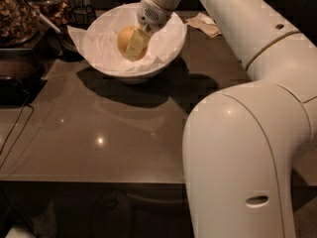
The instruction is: Pick orange from white bowl
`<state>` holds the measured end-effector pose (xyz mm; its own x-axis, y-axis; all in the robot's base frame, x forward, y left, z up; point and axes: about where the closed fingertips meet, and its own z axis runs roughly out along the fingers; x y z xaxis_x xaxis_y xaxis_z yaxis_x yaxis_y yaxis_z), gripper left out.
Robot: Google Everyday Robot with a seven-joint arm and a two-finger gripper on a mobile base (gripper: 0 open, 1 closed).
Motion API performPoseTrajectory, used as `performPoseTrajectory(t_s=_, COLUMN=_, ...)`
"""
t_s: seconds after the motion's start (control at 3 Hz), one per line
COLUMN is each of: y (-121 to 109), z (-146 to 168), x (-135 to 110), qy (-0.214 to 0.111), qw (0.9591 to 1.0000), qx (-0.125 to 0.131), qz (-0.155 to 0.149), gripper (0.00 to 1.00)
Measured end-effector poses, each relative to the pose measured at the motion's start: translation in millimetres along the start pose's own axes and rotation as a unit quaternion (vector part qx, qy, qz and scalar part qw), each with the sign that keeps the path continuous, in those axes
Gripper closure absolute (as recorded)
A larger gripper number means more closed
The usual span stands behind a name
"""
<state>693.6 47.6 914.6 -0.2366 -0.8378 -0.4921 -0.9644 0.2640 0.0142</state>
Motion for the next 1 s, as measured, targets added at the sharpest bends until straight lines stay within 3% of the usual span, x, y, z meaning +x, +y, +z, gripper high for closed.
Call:
performPoseTrajectory(t_s=0.33, y=22.4, z=-21.9, x=-6.9, qy=-0.035, qw=0.9993, qx=-0.001, qz=-0.009, gripper=1.0)
performPoseTrajectory(t_s=0.67, y=88.6, z=-58.2, x=-1.6, qy=-0.089, qw=0.996, qx=0.005, qz=-0.005, gripper=1.0)
performPoseTrajectory(t_s=1.0, y=89.5, z=-52.9, x=-0.8, qy=-0.08, qw=0.9968, qx=0.001, qz=-0.007, gripper=1.0)
